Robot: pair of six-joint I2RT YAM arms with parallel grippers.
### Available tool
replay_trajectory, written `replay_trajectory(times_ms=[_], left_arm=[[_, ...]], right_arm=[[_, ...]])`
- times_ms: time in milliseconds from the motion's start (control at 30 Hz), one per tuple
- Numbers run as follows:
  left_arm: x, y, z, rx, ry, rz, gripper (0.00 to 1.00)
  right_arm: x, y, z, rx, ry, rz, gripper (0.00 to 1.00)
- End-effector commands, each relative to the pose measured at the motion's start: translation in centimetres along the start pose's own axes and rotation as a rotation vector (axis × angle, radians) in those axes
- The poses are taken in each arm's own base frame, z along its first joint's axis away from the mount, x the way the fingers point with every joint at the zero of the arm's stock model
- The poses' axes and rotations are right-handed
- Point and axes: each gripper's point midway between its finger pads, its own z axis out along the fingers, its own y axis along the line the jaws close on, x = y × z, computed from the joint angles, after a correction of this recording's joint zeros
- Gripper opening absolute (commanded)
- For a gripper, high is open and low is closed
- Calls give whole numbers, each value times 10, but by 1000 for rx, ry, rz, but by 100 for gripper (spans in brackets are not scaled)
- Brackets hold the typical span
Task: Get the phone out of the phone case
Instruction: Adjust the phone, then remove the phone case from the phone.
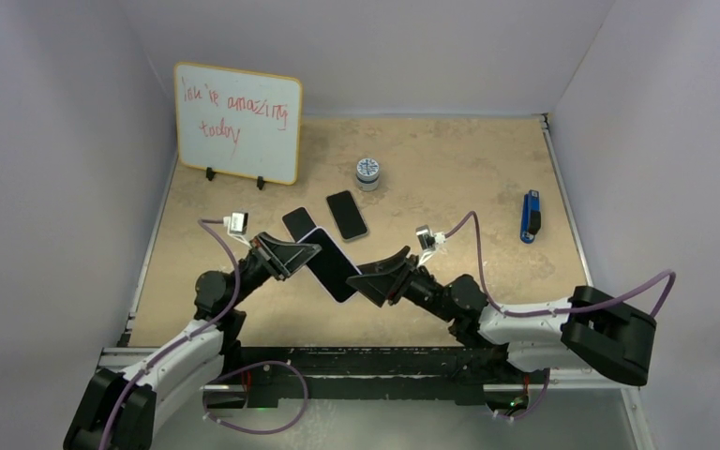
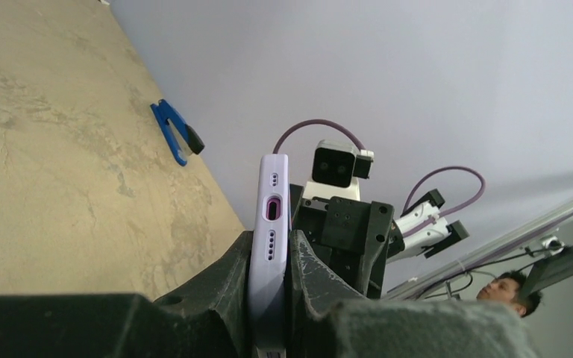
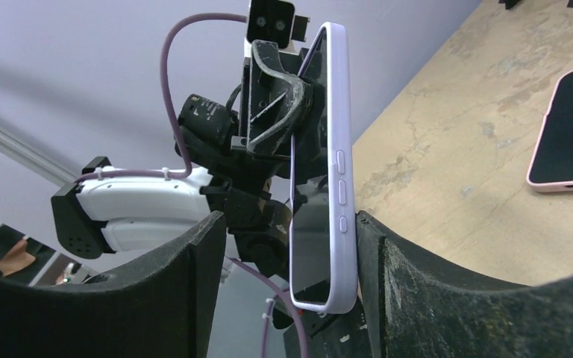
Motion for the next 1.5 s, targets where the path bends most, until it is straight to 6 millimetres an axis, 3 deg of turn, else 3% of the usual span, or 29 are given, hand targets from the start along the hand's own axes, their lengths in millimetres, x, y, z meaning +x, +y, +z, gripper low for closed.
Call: replay_trajectory(times_ms=[0,400,1067,1467], left_arm=[[-23,-3,-1,-10,-144,-73,0],[-49,-10,1,0,-273,-219,0],[-40,-4,0,-19,-248,-262,0],[-26,2,2,-48,-176,-278,0]], right_arm=[[-13,13,11,-41,-30,-80,65],[12,30,22,-191,85,-148,65],[12,26,21,-221,57,-258,46],[11,16,9,-256,-15,-384,5]])
